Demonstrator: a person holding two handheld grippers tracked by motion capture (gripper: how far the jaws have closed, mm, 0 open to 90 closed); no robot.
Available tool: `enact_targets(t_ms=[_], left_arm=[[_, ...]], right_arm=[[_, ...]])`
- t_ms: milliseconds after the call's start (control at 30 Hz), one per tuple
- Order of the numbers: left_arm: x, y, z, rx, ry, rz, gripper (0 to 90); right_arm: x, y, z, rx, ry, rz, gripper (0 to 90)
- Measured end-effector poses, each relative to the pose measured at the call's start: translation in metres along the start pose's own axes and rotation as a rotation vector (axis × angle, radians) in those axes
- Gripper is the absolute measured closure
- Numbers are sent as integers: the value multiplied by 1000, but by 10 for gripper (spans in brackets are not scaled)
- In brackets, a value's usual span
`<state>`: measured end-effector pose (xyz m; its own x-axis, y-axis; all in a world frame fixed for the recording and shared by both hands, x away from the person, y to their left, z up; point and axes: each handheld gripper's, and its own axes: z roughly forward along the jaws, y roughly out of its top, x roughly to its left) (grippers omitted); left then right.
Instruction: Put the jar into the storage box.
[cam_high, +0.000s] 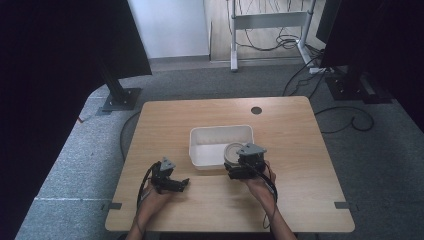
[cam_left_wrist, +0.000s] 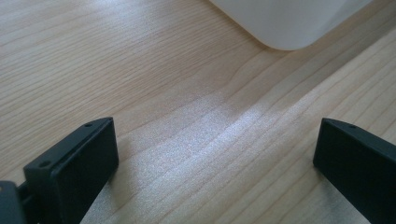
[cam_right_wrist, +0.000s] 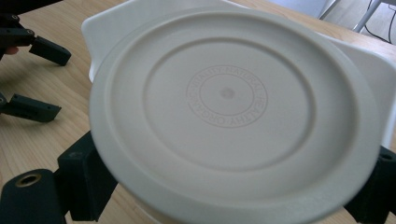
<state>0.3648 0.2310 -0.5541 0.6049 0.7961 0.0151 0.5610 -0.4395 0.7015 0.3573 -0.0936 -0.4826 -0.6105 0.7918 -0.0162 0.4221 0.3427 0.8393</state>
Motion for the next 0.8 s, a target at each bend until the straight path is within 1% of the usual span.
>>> enact_targets(t_ms=[500, 567, 633, 800], left_arm=[[0, 0, 0, -1, 0, 0, 0], [0, 0, 0, 0, 0, 1, 0], [0, 0, 0, 0, 0, 1, 0], [0, 0, 0, -1, 0, 1, 0]], right_arm=[[1, 9, 22, -6, -13, -16, 93], [1, 10, 24, -12, -13, -8, 93], [0, 11, 26, -14, -22, -11, 93], [1, 15, 33, -8, -22, -12, 93]])
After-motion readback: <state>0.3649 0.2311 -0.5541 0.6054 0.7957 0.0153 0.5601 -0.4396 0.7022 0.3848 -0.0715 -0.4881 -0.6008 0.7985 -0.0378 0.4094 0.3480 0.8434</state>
